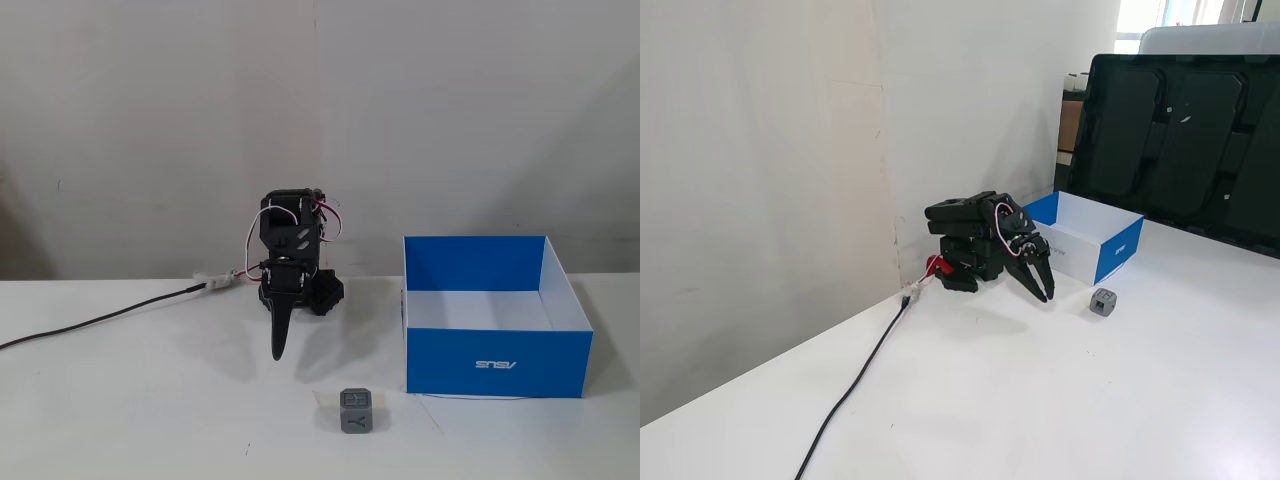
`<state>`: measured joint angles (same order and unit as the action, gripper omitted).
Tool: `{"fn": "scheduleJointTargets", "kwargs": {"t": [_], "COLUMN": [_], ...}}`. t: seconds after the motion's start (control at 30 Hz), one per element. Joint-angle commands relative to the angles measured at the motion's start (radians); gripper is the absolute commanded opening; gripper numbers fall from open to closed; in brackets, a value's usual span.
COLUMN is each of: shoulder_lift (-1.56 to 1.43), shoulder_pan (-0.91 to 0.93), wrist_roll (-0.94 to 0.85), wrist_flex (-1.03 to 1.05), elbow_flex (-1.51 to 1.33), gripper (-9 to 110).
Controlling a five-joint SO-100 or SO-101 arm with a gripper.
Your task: Pick the gray block and keep it in the box.
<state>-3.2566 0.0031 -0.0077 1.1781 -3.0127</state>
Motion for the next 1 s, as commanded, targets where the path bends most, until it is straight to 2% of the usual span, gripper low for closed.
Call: {"fn": "scheduleJointTargets", "kwargs": {"t": [0.0, 0.97], "shoulder_lift": [-0.172, -0.17], "shoulder_pan": [0.002, -0.02], "wrist_roll": [0.005, 0.008], "wrist_flex": [-0.015, -0.021], "elbow_flex": [-0.014, 0.037], "gripper": [0, 0]}}
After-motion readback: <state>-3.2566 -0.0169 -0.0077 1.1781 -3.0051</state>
